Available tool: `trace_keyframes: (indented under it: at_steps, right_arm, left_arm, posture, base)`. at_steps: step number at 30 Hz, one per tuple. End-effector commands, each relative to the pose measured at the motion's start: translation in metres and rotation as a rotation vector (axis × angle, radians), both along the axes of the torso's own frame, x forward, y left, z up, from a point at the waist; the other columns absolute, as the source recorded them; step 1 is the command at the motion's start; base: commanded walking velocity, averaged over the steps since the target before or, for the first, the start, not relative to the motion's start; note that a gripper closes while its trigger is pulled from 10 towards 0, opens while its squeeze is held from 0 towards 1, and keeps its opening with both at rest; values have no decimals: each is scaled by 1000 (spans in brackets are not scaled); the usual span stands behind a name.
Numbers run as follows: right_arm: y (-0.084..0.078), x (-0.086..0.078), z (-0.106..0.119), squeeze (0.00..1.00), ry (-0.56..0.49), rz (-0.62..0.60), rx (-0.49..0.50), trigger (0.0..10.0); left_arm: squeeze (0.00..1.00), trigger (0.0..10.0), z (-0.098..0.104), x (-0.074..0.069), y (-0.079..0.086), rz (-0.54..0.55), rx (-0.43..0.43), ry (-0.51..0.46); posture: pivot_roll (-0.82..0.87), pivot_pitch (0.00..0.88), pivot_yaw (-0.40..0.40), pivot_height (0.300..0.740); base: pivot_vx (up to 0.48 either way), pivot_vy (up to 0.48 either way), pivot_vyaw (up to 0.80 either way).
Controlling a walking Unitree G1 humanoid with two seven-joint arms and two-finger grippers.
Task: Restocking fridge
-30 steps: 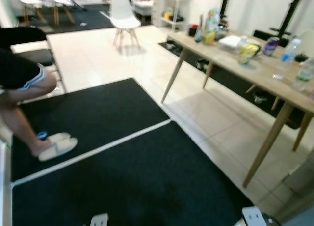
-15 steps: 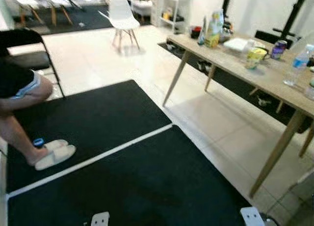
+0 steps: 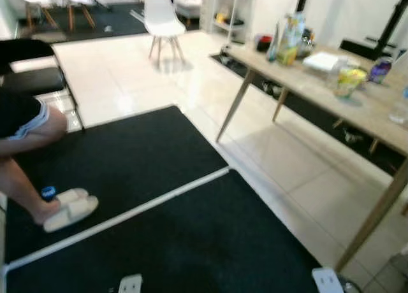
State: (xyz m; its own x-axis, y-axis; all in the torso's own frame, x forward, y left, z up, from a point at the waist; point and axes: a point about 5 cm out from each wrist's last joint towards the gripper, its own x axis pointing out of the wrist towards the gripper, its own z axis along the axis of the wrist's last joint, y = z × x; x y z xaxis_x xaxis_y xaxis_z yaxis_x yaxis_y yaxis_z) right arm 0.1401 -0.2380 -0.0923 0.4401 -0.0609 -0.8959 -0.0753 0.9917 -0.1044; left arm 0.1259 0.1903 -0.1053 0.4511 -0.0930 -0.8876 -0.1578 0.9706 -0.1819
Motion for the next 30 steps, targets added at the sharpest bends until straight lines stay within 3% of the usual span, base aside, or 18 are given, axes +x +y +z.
trace_keyframes:
  at_steps: [1,9,26,30]
  right_arm:
    - [-6,2,2,0,-7,-14,-16,10000]
    - [-5,2,2,0,-3,-17,-16,10000]
    - [-4,-2,0,0,7,-17,-11,10000]
    - [-3,-2,0,0,7,-15,-12,10000]
  left_arm:
    - [0,10000,-4,-8,-7,-4,-24,39]
    - [0,10000,-4,-8,-7,-3,-23,41]
    - [0,10000,-4,-10,-10,-9,-21,47]
    - [0,10000,-4,-10,-9,-10,-20,48]
  posture:
    - [-61,0,-53,740]
    - [-60,0,-53,740]
    - [-59,0,-50,740]
    - [-58,0,-50,740]
  base:
    - [247,0,0]
    - [247,0,0]
    - [249,0,-757]
    - [247,0,0]
